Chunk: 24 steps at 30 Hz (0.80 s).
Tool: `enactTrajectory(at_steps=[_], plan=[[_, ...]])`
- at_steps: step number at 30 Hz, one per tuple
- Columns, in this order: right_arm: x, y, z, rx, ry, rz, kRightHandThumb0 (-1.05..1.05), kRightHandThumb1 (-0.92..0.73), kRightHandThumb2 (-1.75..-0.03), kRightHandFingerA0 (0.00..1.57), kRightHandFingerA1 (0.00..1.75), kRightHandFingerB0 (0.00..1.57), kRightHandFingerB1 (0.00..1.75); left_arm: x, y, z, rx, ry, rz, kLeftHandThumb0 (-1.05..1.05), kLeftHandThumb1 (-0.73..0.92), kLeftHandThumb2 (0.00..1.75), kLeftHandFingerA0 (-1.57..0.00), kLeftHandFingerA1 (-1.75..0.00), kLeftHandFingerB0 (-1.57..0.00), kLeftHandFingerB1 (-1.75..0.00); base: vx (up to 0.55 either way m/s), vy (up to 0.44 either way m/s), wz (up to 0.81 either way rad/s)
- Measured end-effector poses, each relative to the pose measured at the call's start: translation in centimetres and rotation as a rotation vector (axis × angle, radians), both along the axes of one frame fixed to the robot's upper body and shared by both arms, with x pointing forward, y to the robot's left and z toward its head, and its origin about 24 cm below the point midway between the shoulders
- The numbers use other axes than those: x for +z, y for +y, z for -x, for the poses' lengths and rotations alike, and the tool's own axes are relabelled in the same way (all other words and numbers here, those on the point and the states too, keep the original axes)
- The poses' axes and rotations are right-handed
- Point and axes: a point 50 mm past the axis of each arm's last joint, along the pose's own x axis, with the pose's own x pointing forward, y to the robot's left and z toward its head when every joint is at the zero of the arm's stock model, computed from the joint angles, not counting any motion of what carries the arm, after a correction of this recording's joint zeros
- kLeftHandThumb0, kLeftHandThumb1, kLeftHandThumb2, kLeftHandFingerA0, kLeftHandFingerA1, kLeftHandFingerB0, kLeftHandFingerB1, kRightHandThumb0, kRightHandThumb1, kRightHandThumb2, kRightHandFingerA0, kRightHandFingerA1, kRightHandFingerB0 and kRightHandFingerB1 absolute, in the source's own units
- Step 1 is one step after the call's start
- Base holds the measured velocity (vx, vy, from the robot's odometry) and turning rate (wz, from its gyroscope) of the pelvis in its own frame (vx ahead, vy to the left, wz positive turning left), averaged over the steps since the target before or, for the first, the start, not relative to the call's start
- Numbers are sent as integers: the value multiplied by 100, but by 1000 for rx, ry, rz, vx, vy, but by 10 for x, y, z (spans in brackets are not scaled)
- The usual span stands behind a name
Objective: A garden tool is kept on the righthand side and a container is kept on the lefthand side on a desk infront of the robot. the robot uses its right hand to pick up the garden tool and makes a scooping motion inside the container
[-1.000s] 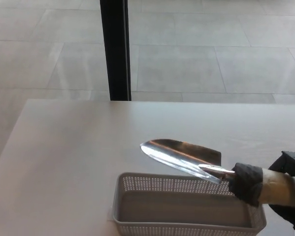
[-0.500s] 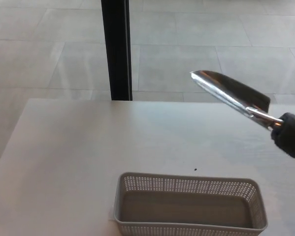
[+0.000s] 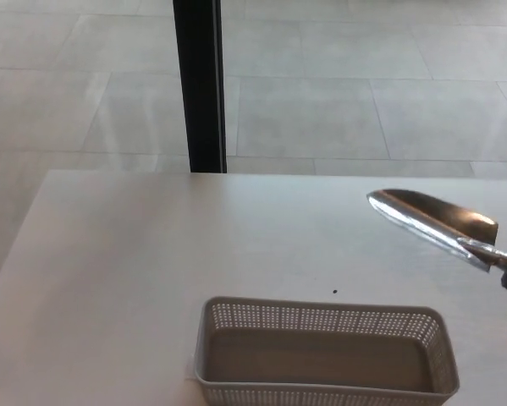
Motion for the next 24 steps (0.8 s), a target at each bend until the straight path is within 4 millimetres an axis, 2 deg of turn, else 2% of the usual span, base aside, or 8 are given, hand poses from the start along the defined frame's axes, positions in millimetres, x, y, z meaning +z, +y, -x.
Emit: enactTrajectory(at_steps=[5, 11, 15, 18, 19, 20, 21, 24], plan=[[-19, 0, 3, -9, 80, 15, -21, -63, -76, 107, 175, 66, 145, 0, 0, 0, -3, 1, 1, -84, 4, 106, -93, -114, -74, -97, 0, 0, 0], [-34, -1, 4, -60, 138, 35, -24, -59, -76, 87, 175, 64, 163, 0, 0, 0, -1, 0, -5, -91, -2, 105, -90, -114, -79, -104, 0, 0, 0], [-42, -3, 5, -109, 164, 38, -27, -65, -66, 94, 170, 81, 103, -1, -1, -1, 1, 1, -10, -74, -3, 112, -104, -119, -85, -103, 0, 0, 0], [-44, -4, 3, -144, 167, 30, -29, -65, -65, 94, 171, 80, 109, -1, -2, -1, 1, 2, -10, -74, -3, 111, -104, -118, -85, -103, 0, 0, 0], [-44, -4, 2, -159, 167, 26, -35, -50, -96, 118, 133, 79, 92, -2, -2, 0, 2, 2, -10, -79, -4, 113, -99, -119, -81, -103, 0, 0, 0], [-44, -4, 1, -170, 166, 24, -35, -47, -93, 119, 134, 80, 85, -2, -2, -1, 0, 2, -10, -86, -5, 115, -98, -120, -82, -103, 0, 0, 0], [-45, -3, 1, -181, 168, 23, -32, -64, -65, 92, 166, 85, 76, -2, -2, -1, -2, 4, -10, -87, -4, 114, -96, -120, -79, -103, 0, 0, 0], [-45, -3, 0, -207, 170, 25, -37, -70, -67, 87, 160, 73, 74, -2, -2, -1, -6, 6, -9, -73, -5, 112, -102, -120, -81, -104, 0, 0, 0]])
